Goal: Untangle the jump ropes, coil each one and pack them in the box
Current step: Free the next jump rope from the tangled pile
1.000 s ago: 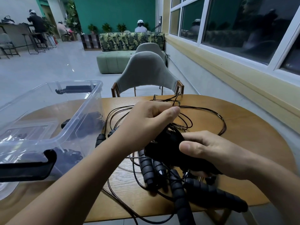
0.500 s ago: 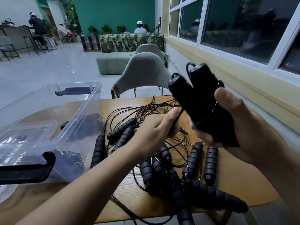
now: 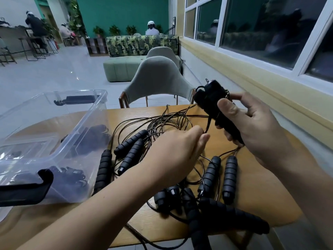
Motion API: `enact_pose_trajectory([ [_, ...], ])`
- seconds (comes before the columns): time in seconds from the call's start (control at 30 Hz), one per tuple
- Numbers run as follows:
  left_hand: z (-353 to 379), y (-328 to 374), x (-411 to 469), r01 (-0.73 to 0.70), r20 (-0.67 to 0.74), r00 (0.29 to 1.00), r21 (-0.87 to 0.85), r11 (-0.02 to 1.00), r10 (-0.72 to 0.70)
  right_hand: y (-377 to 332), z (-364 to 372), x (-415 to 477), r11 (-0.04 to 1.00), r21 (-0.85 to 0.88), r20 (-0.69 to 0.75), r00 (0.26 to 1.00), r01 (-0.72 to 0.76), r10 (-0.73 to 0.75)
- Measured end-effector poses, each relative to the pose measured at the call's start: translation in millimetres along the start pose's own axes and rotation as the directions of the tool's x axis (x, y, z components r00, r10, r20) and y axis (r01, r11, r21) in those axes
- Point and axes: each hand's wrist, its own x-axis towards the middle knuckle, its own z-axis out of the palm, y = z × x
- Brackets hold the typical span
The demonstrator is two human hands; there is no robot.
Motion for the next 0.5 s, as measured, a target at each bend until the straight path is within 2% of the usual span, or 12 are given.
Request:
enact_pose_trajectory([
  [0.2,-19.5,-12.8,-0.5,-0.114,-0.195,0.974,0.03,0.993,0.117,11.9,4.2,-1.5,0.962,-0.271,0.121,0.99,-0.041,0.076],
  [0.37,-20.1,-15.2,-3.2,-0.172,-0.121,0.976,0.067,0.983,0.179,23.9,17.3,-7.9,0.866,-0.497,0.33,0.912,-0.05,0.242],
  [0.5,-27.2,-14.3,-2.0,-0.157,-0.141,0.977,0.016,0.987,0.158,22.3,19.1,-9.3,0.849,-0.526,0.353,0.897,-0.046,0.267],
])
